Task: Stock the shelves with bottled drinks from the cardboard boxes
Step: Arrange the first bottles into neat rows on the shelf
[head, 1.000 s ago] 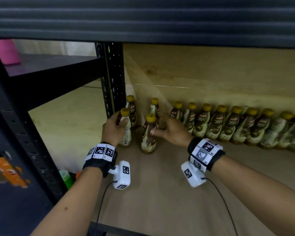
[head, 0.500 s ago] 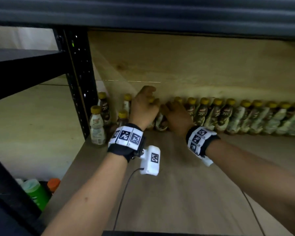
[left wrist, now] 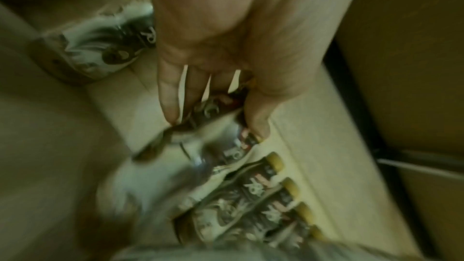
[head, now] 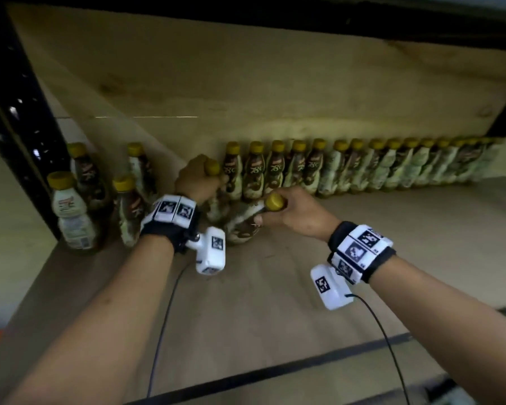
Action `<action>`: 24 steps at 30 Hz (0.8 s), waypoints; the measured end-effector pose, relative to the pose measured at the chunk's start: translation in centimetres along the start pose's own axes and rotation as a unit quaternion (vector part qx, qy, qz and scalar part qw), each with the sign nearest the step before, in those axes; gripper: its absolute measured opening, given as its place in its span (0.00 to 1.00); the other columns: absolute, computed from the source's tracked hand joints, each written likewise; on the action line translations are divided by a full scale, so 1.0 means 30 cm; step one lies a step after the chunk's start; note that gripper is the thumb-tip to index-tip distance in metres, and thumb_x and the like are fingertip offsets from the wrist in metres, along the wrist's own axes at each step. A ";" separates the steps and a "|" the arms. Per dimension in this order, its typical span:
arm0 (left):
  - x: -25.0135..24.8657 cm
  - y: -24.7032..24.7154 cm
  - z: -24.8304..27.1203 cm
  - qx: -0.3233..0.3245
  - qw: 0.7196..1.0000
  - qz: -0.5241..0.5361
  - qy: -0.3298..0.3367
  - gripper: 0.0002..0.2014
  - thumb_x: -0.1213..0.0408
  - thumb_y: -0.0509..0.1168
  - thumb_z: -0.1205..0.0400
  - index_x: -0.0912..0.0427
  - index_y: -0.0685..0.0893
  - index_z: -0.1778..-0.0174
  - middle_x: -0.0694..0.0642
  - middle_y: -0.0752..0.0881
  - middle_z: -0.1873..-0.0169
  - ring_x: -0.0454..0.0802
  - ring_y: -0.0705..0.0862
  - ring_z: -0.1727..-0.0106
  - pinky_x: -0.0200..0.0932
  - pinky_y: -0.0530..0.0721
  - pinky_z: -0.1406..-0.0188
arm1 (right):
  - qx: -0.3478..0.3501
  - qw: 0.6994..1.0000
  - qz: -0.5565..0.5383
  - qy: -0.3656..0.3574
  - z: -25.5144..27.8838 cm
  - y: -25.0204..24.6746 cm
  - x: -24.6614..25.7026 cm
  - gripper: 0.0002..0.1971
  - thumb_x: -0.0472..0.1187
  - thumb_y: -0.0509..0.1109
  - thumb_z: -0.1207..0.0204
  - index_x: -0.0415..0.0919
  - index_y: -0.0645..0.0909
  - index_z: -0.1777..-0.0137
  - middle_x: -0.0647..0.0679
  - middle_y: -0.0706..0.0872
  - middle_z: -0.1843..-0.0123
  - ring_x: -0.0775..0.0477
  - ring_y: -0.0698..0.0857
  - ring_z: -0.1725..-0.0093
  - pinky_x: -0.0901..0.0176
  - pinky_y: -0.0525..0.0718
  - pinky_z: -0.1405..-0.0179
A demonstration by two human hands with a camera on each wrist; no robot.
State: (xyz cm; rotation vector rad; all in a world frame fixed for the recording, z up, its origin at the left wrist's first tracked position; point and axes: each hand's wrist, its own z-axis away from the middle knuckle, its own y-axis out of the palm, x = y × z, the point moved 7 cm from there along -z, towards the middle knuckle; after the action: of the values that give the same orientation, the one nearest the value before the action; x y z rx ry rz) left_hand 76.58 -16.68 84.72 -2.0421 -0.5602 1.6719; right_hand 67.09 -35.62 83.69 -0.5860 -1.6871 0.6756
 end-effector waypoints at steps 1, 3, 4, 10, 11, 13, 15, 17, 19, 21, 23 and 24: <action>-0.007 0.011 0.055 0.019 0.999 0.026 0.020 0.14 0.55 0.76 0.32 0.52 0.80 0.57 0.54 0.86 0.55 0.57 0.84 0.49 0.52 0.83 0.45 | -0.001 0.999 -0.042 -0.001 0.011 -0.001 0.017 0.13 0.45 0.82 0.31 0.39 0.88 0.52 0.46 0.92 0.54 0.51 0.90 0.52 0.51 0.88 0.47; -0.010 0.020 0.175 0.052 0.993 0.089 0.053 0.13 0.58 0.78 0.35 0.53 0.84 0.59 0.50 0.88 0.60 0.52 0.86 0.53 0.50 0.84 0.47 | 0.023 0.995 -0.100 -0.014 0.037 0.017 0.076 0.08 0.40 0.80 0.28 0.40 0.89 0.52 0.52 0.92 0.54 0.61 0.89 0.56 0.64 0.86 0.52; -0.006 0.008 0.232 0.058 0.990 0.116 0.056 0.11 0.63 0.78 0.32 0.55 0.86 0.57 0.51 0.89 0.60 0.49 0.86 0.54 0.49 0.83 0.46 | 0.048 0.993 -0.106 -0.025 0.045 0.041 0.110 0.06 0.40 0.79 0.27 0.41 0.89 0.52 0.54 0.91 0.56 0.64 0.88 0.58 0.68 0.84 0.55; 0.100 -0.246 0.445 0.008 0.981 0.192 0.016 0.10 0.74 0.73 0.25 0.56 0.88 0.51 0.53 0.91 0.54 0.42 0.89 0.51 0.33 0.85 0.50 | 0.179 0.972 -0.102 -0.115 0.053 0.255 0.329 0.14 0.42 0.78 0.26 0.40 0.88 0.42 0.48 0.92 0.46 0.51 0.89 0.45 0.53 0.86 0.41; 0.129 -0.299 0.468 -0.013 0.982 0.188 0.006 0.10 0.72 0.73 0.25 0.56 0.88 0.51 0.53 0.92 0.54 0.43 0.89 0.50 0.35 0.85 0.48 | 0.190 0.968 -0.102 -0.128 0.045 0.295 0.370 0.14 0.41 0.78 0.26 0.41 0.87 0.42 0.49 0.92 0.46 0.53 0.89 0.45 0.54 0.86 0.40; 0.190 -0.401 0.508 -0.063 0.983 0.171 -0.012 0.09 0.71 0.73 0.24 0.57 0.89 0.50 0.54 0.92 0.54 0.47 0.90 0.49 0.44 0.85 0.44 | 0.203 0.962 -0.102 -0.151 0.019 0.373 0.446 0.14 0.41 0.77 0.25 0.42 0.87 0.40 0.54 0.91 0.46 0.61 0.88 0.47 0.65 0.85 0.42; 0.246 -0.484 0.537 -0.117 0.982 0.144 -0.033 0.08 0.69 0.73 0.24 0.55 0.89 0.50 0.53 0.92 0.55 0.49 0.89 0.50 0.52 0.85 0.40 | 0.213 0.957 -0.107 -0.163 -0.016 0.451 0.511 0.14 0.41 0.76 0.24 0.43 0.85 0.39 0.57 0.89 0.46 0.66 0.86 0.48 0.71 0.82 0.43; 0.303 -0.551 0.555 -0.175 0.977 0.112 -0.057 0.09 0.61 0.73 0.28 0.46 0.88 0.53 0.48 0.92 0.56 0.48 0.89 0.50 0.56 0.85 0.39 | 0.213 0.955 -0.116 -0.172 -0.048 0.525 0.569 0.15 0.42 0.77 0.25 0.44 0.85 0.39 0.55 0.89 0.44 0.59 0.87 0.44 0.59 0.82 0.35; 0.346 -0.601 0.569 -0.218 0.968 0.092 -0.078 0.09 0.54 0.70 0.32 0.39 0.86 0.57 0.45 0.91 0.56 0.48 0.89 0.49 0.57 0.85 0.41 | 0.206 0.953 -0.114 -0.192 -0.065 0.582 0.614 0.17 0.44 0.77 0.26 0.44 0.85 0.37 0.53 0.90 0.42 0.55 0.87 0.41 0.48 0.83 0.33; 0.364 -0.630 0.582 -0.240 0.963 0.084 -0.087 0.09 0.52 0.68 0.32 0.37 0.85 0.57 0.45 0.91 0.56 0.49 0.89 0.49 0.56 0.85 0.41 | 0.196 0.952 -0.103 -0.212 -0.068 0.615 0.643 0.19 0.46 0.76 0.26 0.46 0.84 0.36 0.54 0.90 0.41 0.54 0.87 0.40 0.46 0.82 0.33; 0.358 -0.637 0.593 -0.241 0.964 0.077 -0.084 0.09 0.52 0.68 0.32 0.38 0.85 0.56 0.45 0.91 0.55 0.49 0.88 0.48 0.56 0.85 0.40 | 0.183 0.954 -0.089 -0.220 -0.065 0.620 0.650 0.20 0.48 0.75 0.26 0.46 0.83 0.35 0.55 0.89 0.39 0.54 0.85 0.38 0.46 0.81 0.32; 0.352 -0.636 0.596 -0.238 0.965 0.070 -0.080 0.09 0.51 0.68 0.31 0.37 0.84 0.57 0.46 0.90 0.55 0.49 0.88 0.48 0.56 0.85 0.40 | 0.179 0.955 -0.077 -0.222 -0.063 0.615 0.646 0.20 0.49 0.74 0.26 0.46 0.83 0.34 0.55 0.88 0.38 0.54 0.84 0.36 0.47 0.80 0.31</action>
State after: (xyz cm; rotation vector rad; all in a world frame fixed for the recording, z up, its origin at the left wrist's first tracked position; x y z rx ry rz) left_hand 60.37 6.37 84.02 -2.3291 -0.9733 1.9438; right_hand 65.44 -8.86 84.31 -0.0396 -1.9339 1.0240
